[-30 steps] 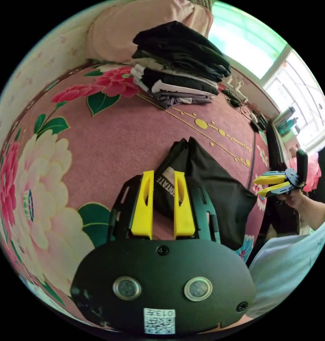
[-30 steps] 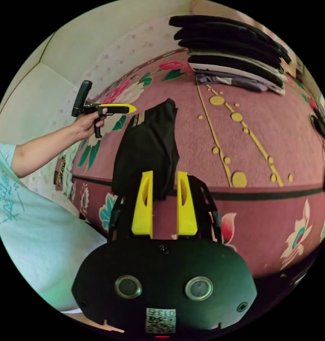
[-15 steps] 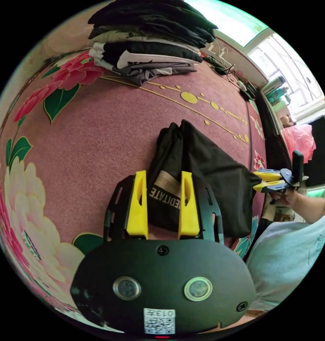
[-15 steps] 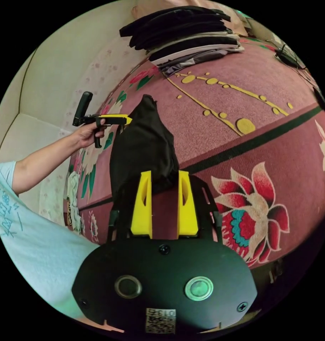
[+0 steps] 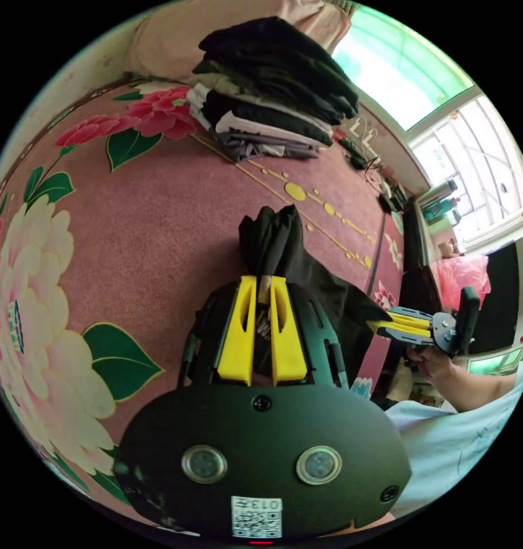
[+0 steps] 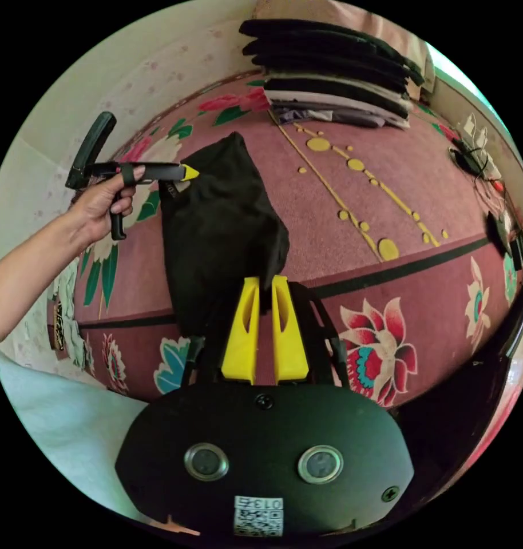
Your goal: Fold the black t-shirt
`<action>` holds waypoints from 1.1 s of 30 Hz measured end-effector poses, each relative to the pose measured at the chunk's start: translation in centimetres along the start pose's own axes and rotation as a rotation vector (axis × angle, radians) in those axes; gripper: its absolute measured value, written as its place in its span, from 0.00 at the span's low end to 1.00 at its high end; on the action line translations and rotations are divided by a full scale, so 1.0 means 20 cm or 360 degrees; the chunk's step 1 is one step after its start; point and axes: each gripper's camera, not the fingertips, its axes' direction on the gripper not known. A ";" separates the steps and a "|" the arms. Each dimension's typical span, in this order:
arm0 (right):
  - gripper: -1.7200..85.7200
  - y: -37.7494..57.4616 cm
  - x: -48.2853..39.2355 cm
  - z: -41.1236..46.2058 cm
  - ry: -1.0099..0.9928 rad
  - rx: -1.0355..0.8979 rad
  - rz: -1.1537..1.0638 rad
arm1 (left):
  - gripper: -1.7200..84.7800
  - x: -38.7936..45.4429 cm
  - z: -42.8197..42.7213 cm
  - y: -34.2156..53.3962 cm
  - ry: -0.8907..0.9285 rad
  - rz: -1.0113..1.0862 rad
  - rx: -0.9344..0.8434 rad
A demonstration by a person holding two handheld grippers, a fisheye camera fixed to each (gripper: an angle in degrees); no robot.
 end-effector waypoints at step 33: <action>0.06 -2.39 0.40 -0.81 0.0492 0.0067 -0.0761 | 0.08 0.08 -0.35 -0.69 -0.0307 -0.0271 0.0533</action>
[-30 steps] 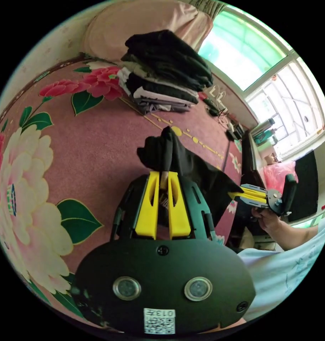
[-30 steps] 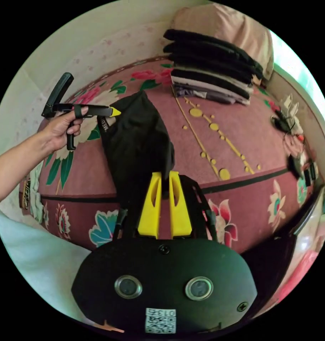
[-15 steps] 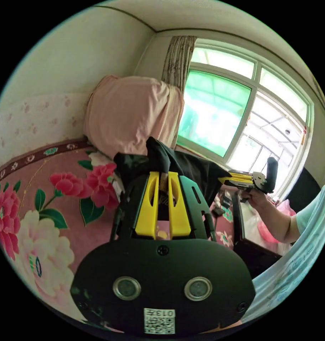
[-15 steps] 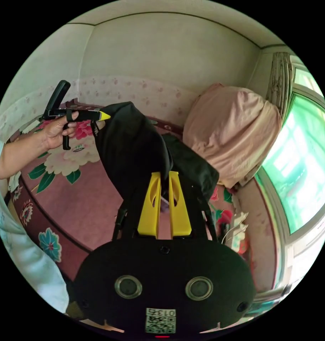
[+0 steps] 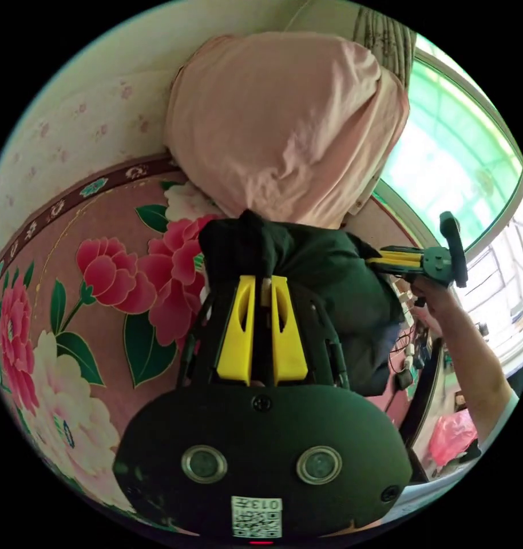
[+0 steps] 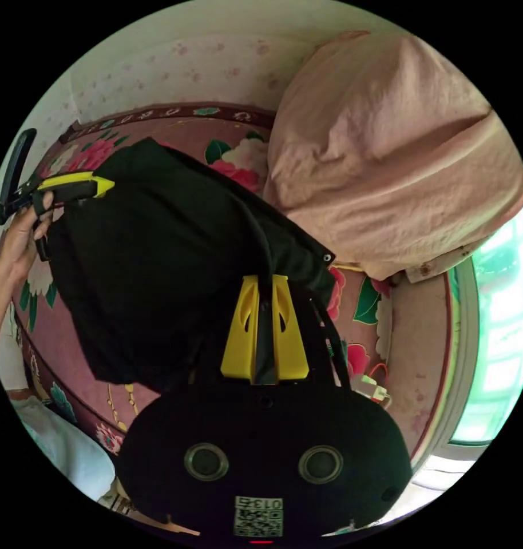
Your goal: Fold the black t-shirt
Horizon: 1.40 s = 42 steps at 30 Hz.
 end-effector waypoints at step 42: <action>0.02 0.22 -3.70 -0.84 -0.0899 0.0593 -0.1028 | 0.02 -1.59 -2.04 5.43 -0.1351 -0.1090 0.0021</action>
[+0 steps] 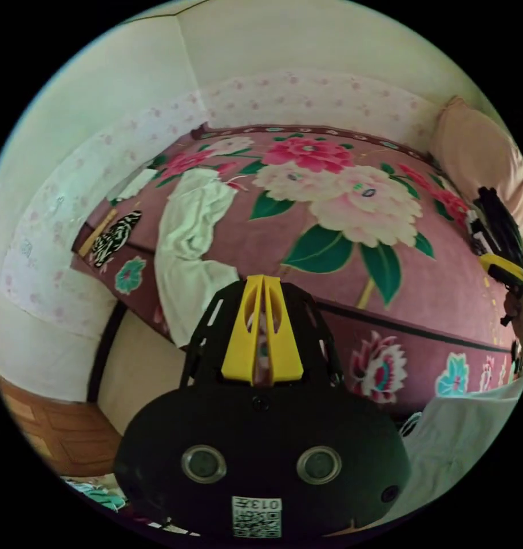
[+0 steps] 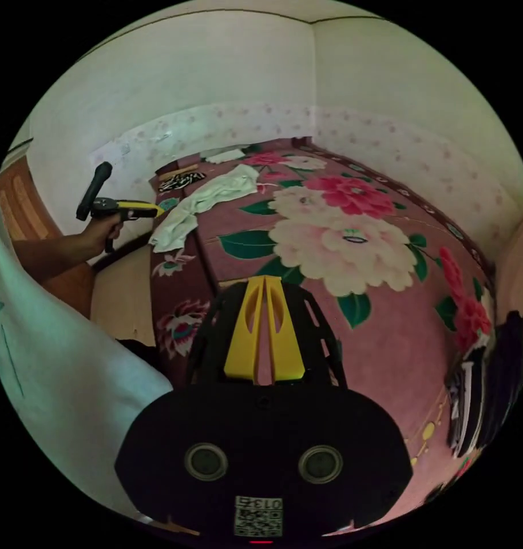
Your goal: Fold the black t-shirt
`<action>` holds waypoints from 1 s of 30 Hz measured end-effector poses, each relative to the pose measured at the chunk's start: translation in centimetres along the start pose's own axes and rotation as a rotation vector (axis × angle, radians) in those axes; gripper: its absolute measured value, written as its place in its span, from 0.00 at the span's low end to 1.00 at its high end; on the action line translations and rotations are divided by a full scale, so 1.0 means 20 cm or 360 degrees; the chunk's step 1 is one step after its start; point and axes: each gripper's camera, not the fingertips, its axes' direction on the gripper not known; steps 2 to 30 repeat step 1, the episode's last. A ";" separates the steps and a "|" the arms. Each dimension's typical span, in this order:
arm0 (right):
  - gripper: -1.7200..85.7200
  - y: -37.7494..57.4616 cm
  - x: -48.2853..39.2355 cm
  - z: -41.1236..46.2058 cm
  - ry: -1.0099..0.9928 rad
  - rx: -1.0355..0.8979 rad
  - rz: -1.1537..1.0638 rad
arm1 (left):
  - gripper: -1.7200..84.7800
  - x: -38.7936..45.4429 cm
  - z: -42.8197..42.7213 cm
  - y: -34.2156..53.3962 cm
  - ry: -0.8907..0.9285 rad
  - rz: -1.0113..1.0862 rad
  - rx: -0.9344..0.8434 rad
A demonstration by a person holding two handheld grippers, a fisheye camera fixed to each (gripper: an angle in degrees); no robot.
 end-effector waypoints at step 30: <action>0.03 -0.13 -0.10 0.12 -0.0036 -0.0042 -0.0029 | 0.03 -0.20 0.09 0.05 -0.0064 -0.0032 -0.0016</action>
